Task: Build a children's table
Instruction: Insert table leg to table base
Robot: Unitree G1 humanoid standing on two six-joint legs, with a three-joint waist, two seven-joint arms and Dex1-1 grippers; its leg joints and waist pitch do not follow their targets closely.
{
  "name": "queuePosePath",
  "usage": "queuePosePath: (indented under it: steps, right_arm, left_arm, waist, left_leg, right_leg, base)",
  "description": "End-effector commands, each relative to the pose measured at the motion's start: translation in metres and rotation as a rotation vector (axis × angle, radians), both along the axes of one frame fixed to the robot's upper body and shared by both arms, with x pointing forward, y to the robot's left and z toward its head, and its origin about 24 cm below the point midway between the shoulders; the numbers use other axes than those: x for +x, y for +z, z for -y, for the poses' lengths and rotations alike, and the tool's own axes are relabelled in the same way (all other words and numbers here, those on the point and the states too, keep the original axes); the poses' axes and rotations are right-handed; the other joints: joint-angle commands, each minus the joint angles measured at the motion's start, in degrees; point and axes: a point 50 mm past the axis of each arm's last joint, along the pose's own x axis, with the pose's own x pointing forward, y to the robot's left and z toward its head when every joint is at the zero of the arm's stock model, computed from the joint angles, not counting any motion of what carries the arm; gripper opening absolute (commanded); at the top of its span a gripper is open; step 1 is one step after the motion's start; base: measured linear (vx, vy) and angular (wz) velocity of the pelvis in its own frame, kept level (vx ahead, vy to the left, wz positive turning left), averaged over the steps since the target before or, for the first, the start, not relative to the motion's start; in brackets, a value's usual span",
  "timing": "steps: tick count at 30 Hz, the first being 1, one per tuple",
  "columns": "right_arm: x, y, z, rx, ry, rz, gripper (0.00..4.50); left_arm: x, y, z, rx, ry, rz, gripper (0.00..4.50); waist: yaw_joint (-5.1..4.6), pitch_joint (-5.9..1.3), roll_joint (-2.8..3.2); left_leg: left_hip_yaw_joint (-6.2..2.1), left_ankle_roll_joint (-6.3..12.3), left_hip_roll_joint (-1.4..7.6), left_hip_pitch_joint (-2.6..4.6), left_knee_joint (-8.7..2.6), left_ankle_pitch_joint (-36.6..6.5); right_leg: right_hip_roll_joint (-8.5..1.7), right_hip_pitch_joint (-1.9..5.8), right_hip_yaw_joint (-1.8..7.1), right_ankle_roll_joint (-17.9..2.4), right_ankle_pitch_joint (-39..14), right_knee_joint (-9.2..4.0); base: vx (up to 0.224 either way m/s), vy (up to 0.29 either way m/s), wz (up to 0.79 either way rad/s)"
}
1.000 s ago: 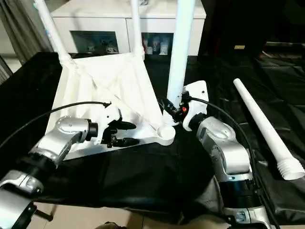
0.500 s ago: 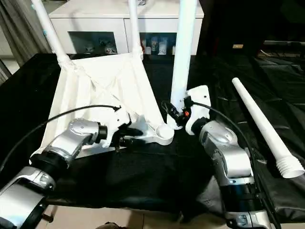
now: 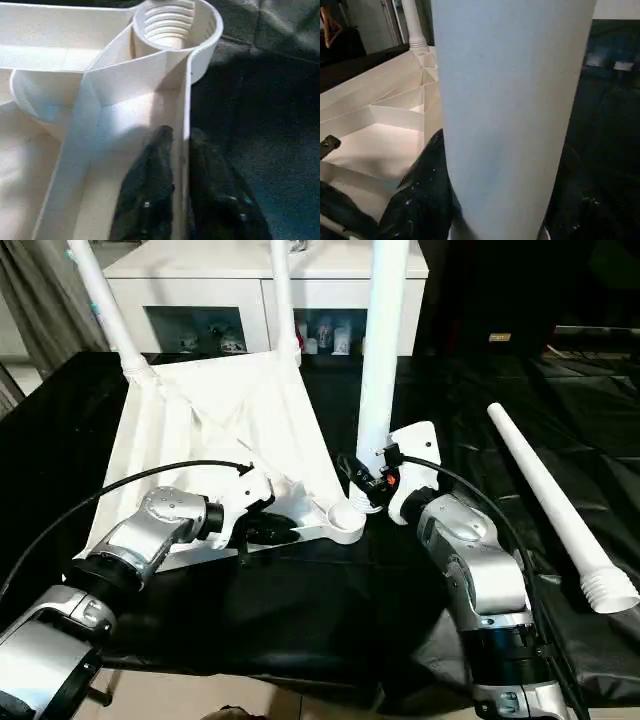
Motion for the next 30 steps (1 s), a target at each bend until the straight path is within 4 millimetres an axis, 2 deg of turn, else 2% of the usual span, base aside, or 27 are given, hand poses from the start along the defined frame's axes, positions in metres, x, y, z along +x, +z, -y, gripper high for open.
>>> queuePosePath:
  steps: [1,5,6,8,9,10,12,13,14,17,18,20,21,23,25,30]
  right_arm:
    - [0.003,0.008,-0.001,-0.005,0.015,0.035,1.88]
    - [0.003,0.009,-0.003,0.03,0.045,0.022,1.88]
    - [0.001,0.009,-0.005,0.051,0.075,0.008,1.88]
    - [-0.001,0.009,-0.006,0.068,0.112,-0.004,1.88]
    - [-0.006,0.01,-0.008,0.095,0.171,-0.022,1.88]
    - [-0.007,0.01,-0.008,0.107,0.192,-0.028,1.88]
    - [-0.01,0.011,-0.008,0.118,0.224,-0.041,1.88]
    - [-0.012,0.011,-0.009,0.123,0.246,-0.051,1.88]
    - [-0.016,0.011,-0.009,0.126,0.283,-0.072,1.88]
    - [-0.019,0.009,-0.011,0.131,0.323,-0.103,1.88]
    - [-0.019,0.005,-0.015,0.126,0.333,-0.121,1.88]
    - [-0.019,0.002,-0.018,0.112,0.34,-0.138,1.88]
    - [-0.018,-0.002,-0.021,0.09,0.344,-0.15,1.88]
    - [-0.018,-0.006,-0.024,0.088,0.347,-0.163,1.88]
    - [-0.015,-0.008,-0.031,0.112,0.355,-0.178,1.88]
    - [-0.013,-0.006,-0.035,0.113,0.367,-0.178,1.88]
  left_arm:
    - [-0.001,-0.005,-0.008,0.037,0.012,-0.014,0.38]
    - [-0.007,-0.01,-0.012,0.032,0.006,-0.031,0.15]
    - [-0.011,-0.013,-0.016,0.032,0.005,-0.042,0.07]
    - [-0.014,-0.016,-0.021,0.036,0.008,-0.046,0.02]
    - [-0.017,-0.018,-0.028,0.039,0.024,-0.048,0.0]
    - [-0.018,-0.018,-0.031,0.038,0.034,-0.047,0.0]
    - [-0.02,-0.018,-0.036,0.037,0.047,-0.048,0.0]
    - [-0.022,-0.017,-0.039,0.037,0.054,-0.049,0.0]
    - [-0.026,-0.016,-0.045,0.038,0.064,-0.046,0.0]
    - [-0.032,-0.015,-0.053,0.041,0.074,-0.041,0.0]
    - [-0.035,-0.015,-0.053,0.043,0.077,-0.043,0.0]
    - [-0.038,-0.014,-0.053,0.038,0.078,-0.046,0.0]
    - [-0.04,-0.014,-0.051,0.028,0.079,-0.048,0.0]
    - [-0.041,-0.013,-0.048,0.017,0.086,-0.054,0.0]
    - [-0.04,-0.009,-0.037,-0.017,0.088,-0.049,0.0]
    - [-0.039,-0.006,-0.03,-0.037,0.082,-0.04,0.0]
  waist:
    - [-0.09,-4.34,-1.14]
    - [-0.11,-4.35,-1.11]
    - [-0.18,-4.32,-1.63]
    - [-0.41,-4.35,-1.3]
    - [-0.61,-4.28,-1.68]
    - [-0.61,-4.22,-1.46]
    - [-0.93,-4.14,-1.43]
    - [-1.09,-4.1,-1.72]
    - [-1.31,-4.12,-1.98]
    - [-1.71,-4.0,-1.81]
    - [-1.97,-3.94,-2.5]
    - [-2.22,-3.76,-2.25]
    - [-2.33,-3.68,-2.22]
    - [-2.34,-3.7,-2.2]
    - [-2.17,-3.72,-2.45]
    - [-1.93,-3.86,-2.45]
  left_leg:
    - [-1.86,3.14,4.05,1.5,-4.55,-8.97]
    - [-1.89,3.26,4.12,1.47,-4.59,-8.64]
    - [-1.91,3.58,4.18,1.31,-4.62,-8.58]
    - [-1.97,4.16,4.22,1.23,-4.6,-8.29]
    - [-1.84,4.36,4.18,1.36,-4.63,-8.53]
    - [-1.9,4.43,4.24,1.3,-4.67,-8.63]
    - [-1.95,4.08,4.23,1.24,-4.81,-9.15]
    - [-2.07,3.95,4.37,1.19,-4.91,-9.48]
    - [-2.0,3.76,4.5,1.29,-5.0,-9.66]
    - [-2.0,3.68,4.33,1.17,-5.09,-9.41]
    - [-1.9,3.41,4.29,1.15,-5.13,-10.18]
    - [-2.02,2.65,4.35,1.18,-5.32,-11.23]
    - [-1.93,1.71,4.34,1.45,-5.39,-12.24]
    - [-1.88,1.25,4.34,1.55,-5.41,-12.82]
    - [-1.8,1.02,4.3,1.54,-5.39,-12.25]
    - [-1.74,1.46,4.22,1.51,-5.25,-10.74]
  right_leg:
    - [-3.78,2.76,2.11,-15.88,-3.15,-3.93]
    - [-3.79,2.71,2.11,-15.69,-3.36,-3.92]
    - [-3.9,2.87,2.13,-15.8,-3.17,-3.84]
    - [-3.95,2.86,2.11,-15.72,-2.99,-3.77]
    - [-3.7,2.76,2.04,-15.8,-3.27,-3.88]
    - [-3.87,2.74,2.1,-15.81,-3.95,-3.89]
    - [-3.75,2.71,2.04,-15.64,-5.13,-3.94]
    - [-3.86,2.92,2.05,-15.56,-5.61,-3.83]
    - [-3.85,2.81,2.07,-15.34,-6.03,-3.91]
    - [-3.71,2.63,2.1,-15.21,-6.21,-3.99]
    - [-3.68,2.63,2.08,-15.21,-6.88,-4.1]
    - [-3.76,2.52,2.08,-15.2,-8.96,-4.17]
    - [-3.64,2.23,2.17,-14.93,-10.34,-4.42]
    - [-3.67,2.19,2.27,-14.9,-10.67,-4.43]
    - [-3.61,2.17,2.31,-14.99,-9.55,-4.4]
    - [-3.64,2.33,2.34,-14.9,-7.45,-4.18]
  base:
    - [0.0,0.0,0.0]
    - [0.0,0.0,0.0]
    - [0.0,0.0,0.0]
    - [0.0,0.0,0.0]
    - [0.0,0.0,0.0]
    - [0.0,0.0,0.0]
    - [0.0,0.0,0.0]
    - [0.0,0.0,0.0]
    - [0.0,0.0,0.0]
    - [0.0,0.0,0.0]
    - [0.0,0.0,0.0]
    - [0.0,0.0,0.0]
    - [0.0,0.0,0.0]
    - [0.0,0.0,0.0]
    - [0.0,0.0,0.0]
    - [0.0,0.0,0.0]
